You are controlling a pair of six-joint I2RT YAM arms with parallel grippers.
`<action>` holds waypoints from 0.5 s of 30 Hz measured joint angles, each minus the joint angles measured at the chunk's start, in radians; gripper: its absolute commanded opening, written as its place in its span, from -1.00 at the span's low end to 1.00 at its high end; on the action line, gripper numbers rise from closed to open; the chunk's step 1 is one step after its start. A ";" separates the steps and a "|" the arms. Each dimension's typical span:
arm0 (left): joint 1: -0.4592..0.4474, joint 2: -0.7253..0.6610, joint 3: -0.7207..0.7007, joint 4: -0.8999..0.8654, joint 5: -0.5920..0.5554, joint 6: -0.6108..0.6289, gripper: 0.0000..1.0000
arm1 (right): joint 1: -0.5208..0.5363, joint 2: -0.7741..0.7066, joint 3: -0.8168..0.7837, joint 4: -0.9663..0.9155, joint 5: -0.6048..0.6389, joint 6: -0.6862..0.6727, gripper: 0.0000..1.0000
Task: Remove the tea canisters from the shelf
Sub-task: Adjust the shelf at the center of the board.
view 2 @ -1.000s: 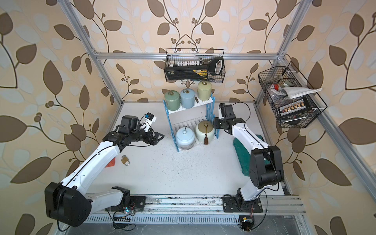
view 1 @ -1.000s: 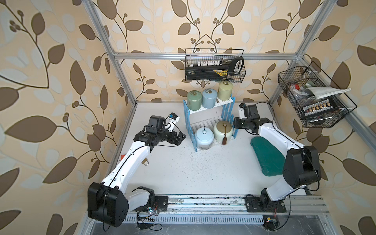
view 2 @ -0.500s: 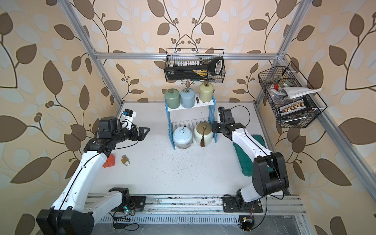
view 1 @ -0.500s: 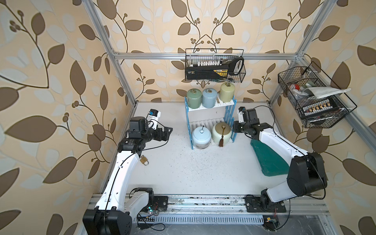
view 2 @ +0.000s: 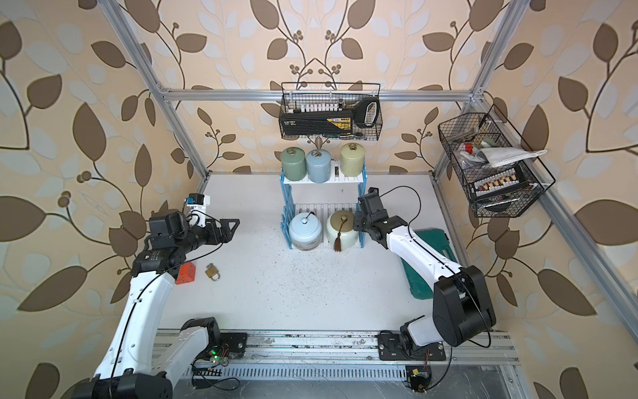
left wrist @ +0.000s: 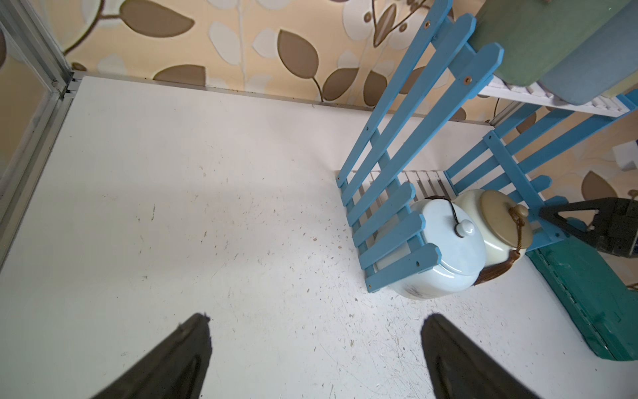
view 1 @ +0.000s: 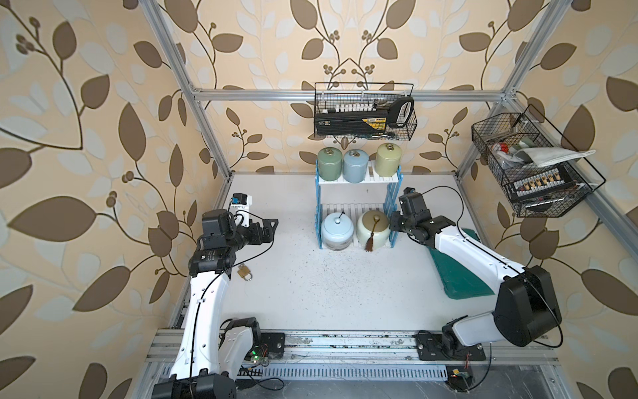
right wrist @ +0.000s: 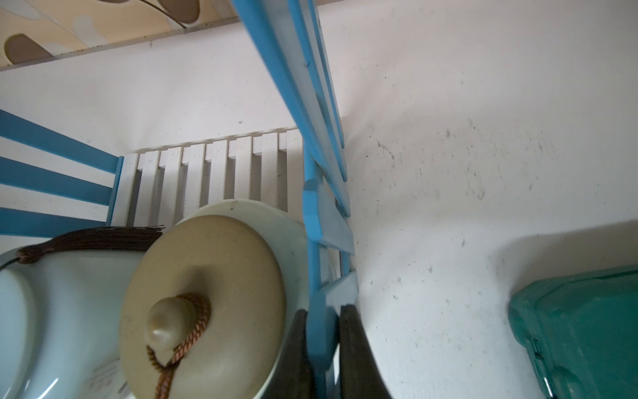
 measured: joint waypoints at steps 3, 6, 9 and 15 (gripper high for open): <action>0.000 -0.006 -0.014 0.005 0.002 -0.004 0.97 | 0.005 0.005 0.002 0.002 0.005 0.025 -1.00; 0.000 -0.006 -0.022 0.008 0.011 -0.005 0.97 | 0.006 0.023 0.022 -0.006 0.009 0.033 -1.00; 0.000 -0.006 -0.023 0.014 0.019 -0.005 0.97 | 0.009 0.050 0.048 -0.009 0.014 0.033 -1.00; 0.000 -0.006 -0.034 0.026 0.021 -0.005 0.97 | 0.025 0.093 0.085 -0.001 0.044 0.048 -1.00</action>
